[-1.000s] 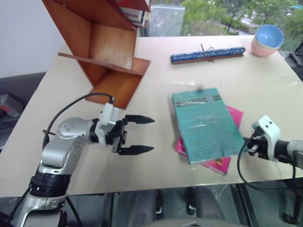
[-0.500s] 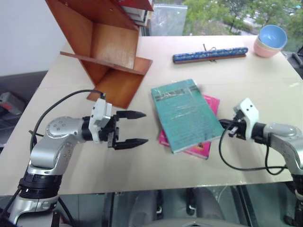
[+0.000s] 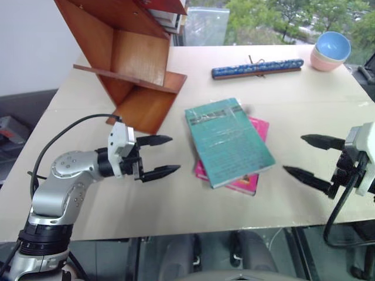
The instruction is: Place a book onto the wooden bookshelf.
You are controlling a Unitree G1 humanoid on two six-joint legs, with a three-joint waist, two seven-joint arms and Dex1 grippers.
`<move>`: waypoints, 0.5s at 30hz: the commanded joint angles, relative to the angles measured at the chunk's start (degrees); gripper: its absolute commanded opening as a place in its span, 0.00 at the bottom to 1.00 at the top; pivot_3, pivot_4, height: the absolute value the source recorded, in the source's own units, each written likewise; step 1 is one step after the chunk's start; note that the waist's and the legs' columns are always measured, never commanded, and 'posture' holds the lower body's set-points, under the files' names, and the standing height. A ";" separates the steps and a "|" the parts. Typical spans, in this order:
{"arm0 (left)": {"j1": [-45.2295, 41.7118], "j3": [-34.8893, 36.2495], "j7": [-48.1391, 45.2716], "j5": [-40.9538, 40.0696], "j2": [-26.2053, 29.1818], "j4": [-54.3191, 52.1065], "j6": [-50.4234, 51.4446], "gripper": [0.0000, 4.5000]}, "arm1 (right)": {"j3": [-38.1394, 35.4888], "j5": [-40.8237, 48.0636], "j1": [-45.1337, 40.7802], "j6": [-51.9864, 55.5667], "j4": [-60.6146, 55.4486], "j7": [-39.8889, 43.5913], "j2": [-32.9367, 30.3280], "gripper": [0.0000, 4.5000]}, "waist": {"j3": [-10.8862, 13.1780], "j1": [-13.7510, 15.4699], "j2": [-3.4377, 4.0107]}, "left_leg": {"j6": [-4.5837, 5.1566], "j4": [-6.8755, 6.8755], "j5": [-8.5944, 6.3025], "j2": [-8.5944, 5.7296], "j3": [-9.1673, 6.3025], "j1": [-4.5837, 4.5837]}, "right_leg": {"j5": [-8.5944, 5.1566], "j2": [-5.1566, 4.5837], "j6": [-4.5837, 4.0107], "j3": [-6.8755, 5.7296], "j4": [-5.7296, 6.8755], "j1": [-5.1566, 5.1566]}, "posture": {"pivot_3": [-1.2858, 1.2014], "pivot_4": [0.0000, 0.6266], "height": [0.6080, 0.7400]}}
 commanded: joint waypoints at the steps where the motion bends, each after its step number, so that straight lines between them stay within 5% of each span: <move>1: -2.12 1.40 2.43 -4.06 0.01 0.90 6.61 1.00 | 5.34 3.39 -2.82 -0.33 -4.95 -6.01 0.95 0.99 | 0.00 0.00 -0.01 | 0.00 0.00 0.00 0.00 -0.01 0.00 | 0.00 0.00 0.00 0.00 0.00 0.00 | 0.52 0.24 0.98; 8: -8.45 3.93 14.90 -15.45 1.01 3.90 34.19 1.00 | 16.41 -3.31 -4.84 -4.32 -5.24 -7.56 0.27 0.99 | -0.01 0.08 -0.15 | 0.02 0.00 0.02 -0.05 -0.06 -0.08 | 0.08 0.01 0.26 -0.05 -0.01 0.00 | 0.52 0.24 0.98; 15: -16.73 12.00 34.74 -27.59 -9.63 15.12 62.06 1.00 | 19.03 -5.98 -5.22 -7.31 -4.34 -6.96 0.36 0.99 | -0.04 0.08 -0.23 | 0.02 0.03 0.03 -0.06 -0.08 -0.03 | -0.01 0.04 0.46 -0.05 0.01 0.05 | 0.52 0.24 0.98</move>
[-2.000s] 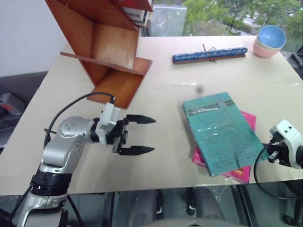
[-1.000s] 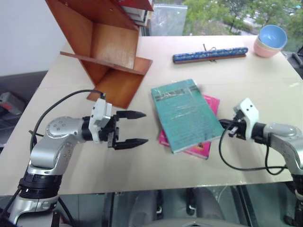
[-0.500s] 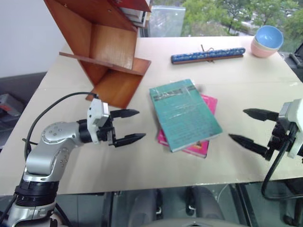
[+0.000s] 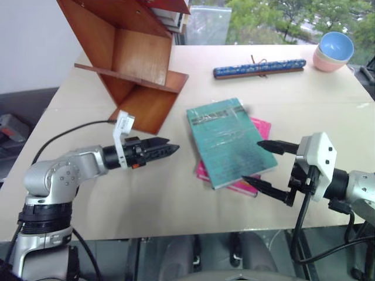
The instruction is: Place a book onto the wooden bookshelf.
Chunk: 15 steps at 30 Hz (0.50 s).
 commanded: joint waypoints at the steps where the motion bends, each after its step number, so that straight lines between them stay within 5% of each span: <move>1: -3.25 6.52 10.57 -5.13 -6.01 5.93 12.18 1.00 | -0.88 -0.22 -0.29 -2.33 -0.72 0.34 -0.31 0.99 | -0.02 -0.06 -0.03 | 0.00 0.00 0.00 0.00 0.00 0.02 | 0.00 0.00 0.00 0.00 0.02 0.01 | 0.52 0.24 0.98; 9: -8.52 15.69 28.54 -3.28 -23.14 12.81 13.00 1.00 | -3.18 2.39 0.47 -2.95 -2.62 -1.35 -0.14 0.99 | -0.03 0.02 -0.46 | -0.01 0.01 0.00 -0.03 -0.01 0.03 | 0.14 -0.02 -0.23 0.00 0.02 0.05 | 0.52 0.24 0.98; 15: -11.84 18.05 33.36 -3.23 -29.94 16.95 11.48 1.00 | -5.03 4.82 1.60 -2.66 -4.39 -3.08 -1.00 0.99 | -0.06 0.01 -0.50 | -0.02 0.02 0.01 -0.04 -0.01 0.04 | 0.15 -0.02 -0.24 -0.02 0.02 0.08 | 0.52 0.24 0.98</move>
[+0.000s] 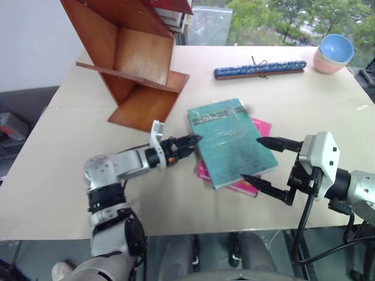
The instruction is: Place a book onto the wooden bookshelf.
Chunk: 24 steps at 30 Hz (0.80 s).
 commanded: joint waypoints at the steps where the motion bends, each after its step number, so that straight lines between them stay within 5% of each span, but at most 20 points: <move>1: -1.97 1.43 2.06 -0.39 -2.24 2.00 -1.05 1.00 | -2.85 2.20 0.69 -0.64 -2.85 -1.51 -0.88 0.99 | -0.01 -0.02 0.00 | 0.00 0.00 0.00 0.00 0.00 0.01 | 0.00 0.00 0.00 0.01 0.00 0.00 | 0.52 0.24 0.98; 5: -3.10 1.31 2.19 -0.49 -2.98 3.79 -0.07 1.00 | -3.91 3.23 1.74 -0.56 -3.69 -2.73 -1.67 0.99 | -0.01 0.00 -0.01 | 0.00 0.00 0.00 0.00 0.00 0.01 | 0.00 0.01 0.00 0.00 0.00 0.00 | 0.52 0.24 0.98; 8: -3.26 1.64 1.54 -0.63 -2.43 5.25 0.15 0.85 | -4.79 3.57 2.44 -0.69 -3.93 -3.52 -2.18 1.00 | -0.01 -0.02 -0.01 | 0.00 0.00 0.00 0.00 0.02 0.01 | 0.00 0.01 0.00 0.01 0.00 0.00 | 0.52 0.24 0.98; 10: -3.57 2.48 1.00 -1.56 -2.07 6.06 0.46 0.66 | -5.03 3.66 2.65 -0.83 -3.78 -3.85 -2.43 1.00 | -0.01 -0.03 -0.01 | 0.00 0.00 0.00 0.00 0.01 0.01 | 0.00 0.02 0.00 0.01 0.00 0.00 | 0.52 0.24 0.98; 12: -3.87 3.02 0.49 -2.28 -1.63 6.42 0.93 0.57 | -4.73 3.74 2.27 -1.12 -3.34 -4.20 -2.51 1.00 | -0.01 -0.04 -0.01 | 0.00 0.00 0.00 0.00 0.02 0.01 | 0.00 0.02 0.00 0.01 0.00 0.00 | 0.52 0.24 0.98; 18: -5.39 4.26 0.21 -3.84 -0.57 7.15 2.38 0.00 | -3.13 3.03 0.37 -1.75 -1.40 -4.28 -2.59 1.00 | -0.01 -0.05 -0.01 | 0.00 0.00 0.00 0.01 0.01 0.01 | 0.00 0.02 0.00 0.01 0.00 -0.01 | 0.52 0.24 0.98; 24: -5.98 3.94 -1.64 -4.63 2.26 4.74 3.26 0.00 | -1.62 1.43 -1.41 -2.30 0.25 -3.77 -2.37 1.00 | 0.00 -0.06 -0.03 | 0.00 0.00 0.00 0.01 0.01 0.01 | 0.00 0.03 0.00 0.00 0.00 -0.01 | 0.52 0.24 0.98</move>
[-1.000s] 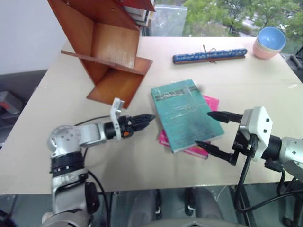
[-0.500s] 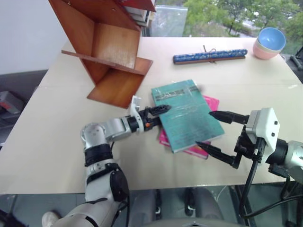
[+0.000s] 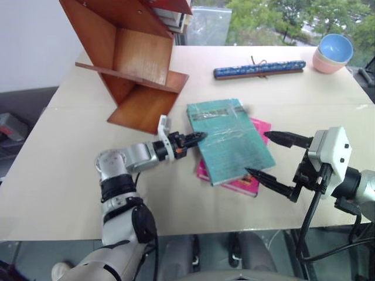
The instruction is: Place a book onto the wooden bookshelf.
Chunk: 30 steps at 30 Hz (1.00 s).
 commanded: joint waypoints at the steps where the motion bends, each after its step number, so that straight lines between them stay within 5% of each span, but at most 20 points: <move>1: -1.66 0.05 -2.76 -2.59 3.21 -3.52 1.71 0.00 | 0.23 -1.00 -1.19 -1.83 0.03 0.34 -0.10 1.00 | 0.01 -0.02 -0.02 | 0.00 0.00 0.00 0.00 0.00 0.00 | 0.00 0.00 0.00 0.00 0.00 -0.01 | 0.52 0.24 0.98; 7: -1.42 -9.29 -19.83 -6.05 13.90 -21.24 -0.18 0.00 | 0.15 -1.89 -2.05 -2.92 1.43 0.80 0.01 1.00 | 0.11 -0.12 -0.15 | -0.01 0.00 0.00 0.01 0.01 -0.06 | 0.00 0.00 -0.01 0.00 0.02 -0.07 | 0.52 0.24 0.98; 14: -4.74 -27.97 -53.74 15.18 31.08 -42.75 -38.65 0.00 | 0.08 -3.26 -3.83 -4.69 3.88 2.25 0.03 1.00 | 0.11 -0.05 -0.07 | -0.25 -0.03 -0.13 -0.09 0.03 -0.06 | 0.00 -0.12 -0.04 -0.04 -0.04 -0.07 | 0.52 0.24 0.98; 23: -16.64 -33.26 -61.34 43.20 38.96 -31.89 -79.96 0.00 | -4.14 0.69 -4.58 -5.21 6.29 4.91 -0.64 1.00 | 0.15 0.03 -0.05 | -0.02 -0.03 0.00 -0.03 0.09 -0.09 | -0.01 0.01 -0.05 0.02 -0.08 -0.09 | 0.52 0.24 0.98; 30: -26.15 -33.88 -67.21 49.45 47.72 -17.39 -88.56 0.00 | -1.69 -1.84 -8.44 -7.00 11.71 8.84 -1.06 1.00 | 0.18 -0.18 -0.05 | 0.03 -0.05 -0.02 0.00 0.13 -0.11 | -0.04 0.08 0.04 0.07 -0.13 -0.15 | 0.52 0.24 0.98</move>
